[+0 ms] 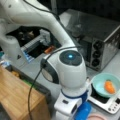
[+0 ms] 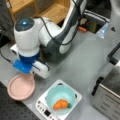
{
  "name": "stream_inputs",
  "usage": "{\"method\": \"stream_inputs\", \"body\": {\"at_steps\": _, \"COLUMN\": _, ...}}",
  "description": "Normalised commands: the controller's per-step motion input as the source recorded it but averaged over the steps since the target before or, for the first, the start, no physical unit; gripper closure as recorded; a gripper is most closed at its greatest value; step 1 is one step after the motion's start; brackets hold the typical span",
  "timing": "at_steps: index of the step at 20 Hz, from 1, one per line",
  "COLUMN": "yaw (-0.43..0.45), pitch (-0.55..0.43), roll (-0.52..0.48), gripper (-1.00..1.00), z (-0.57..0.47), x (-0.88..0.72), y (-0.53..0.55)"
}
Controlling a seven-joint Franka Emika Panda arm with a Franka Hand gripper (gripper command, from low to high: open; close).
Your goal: Pick up the pan. Place the pan on the table. Pick up the bowl. Place the bowl on the stove.
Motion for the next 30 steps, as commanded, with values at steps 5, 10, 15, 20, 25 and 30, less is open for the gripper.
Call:
{"method": "stream_inputs", "body": {"at_steps": 5, "yaw": 0.003, "pitch": -0.162, "roll": 0.027, "gripper": 1.0, "z": -0.13, "x": -0.07, "y": 0.06}}
{"method": "stream_inputs", "body": {"at_steps": 10, "yaw": 0.003, "pitch": -0.153, "roll": 0.034, "gripper": -1.0, "z": -0.05, "x": -0.09, "y": 0.02}}
{"method": "stream_inputs", "body": {"at_steps": 15, "yaw": 0.005, "pitch": -0.15, "roll": 0.039, "gripper": -1.0, "z": -0.06, "x": -0.1, "y": 0.01}}
{"method": "stream_inputs", "body": {"at_steps": 20, "yaw": -0.001, "pitch": -0.15, "roll": 0.047, "gripper": -1.0, "z": -0.09, "x": -0.13, "y": 0.02}}
{"method": "stream_inputs", "body": {"at_steps": 25, "yaw": -0.014, "pitch": -0.16, "roll": 0.044, "gripper": -1.0, "z": -0.11, "x": -0.19, "y": 0.05}}
{"method": "stream_inputs", "body": {"at_steps": 30, "yaw": -0.019, "pitch": -0.159, "roll": 0.034, "gripper": -1.0, "z": -0.1, "x": -0.25, "y": 0.06}}
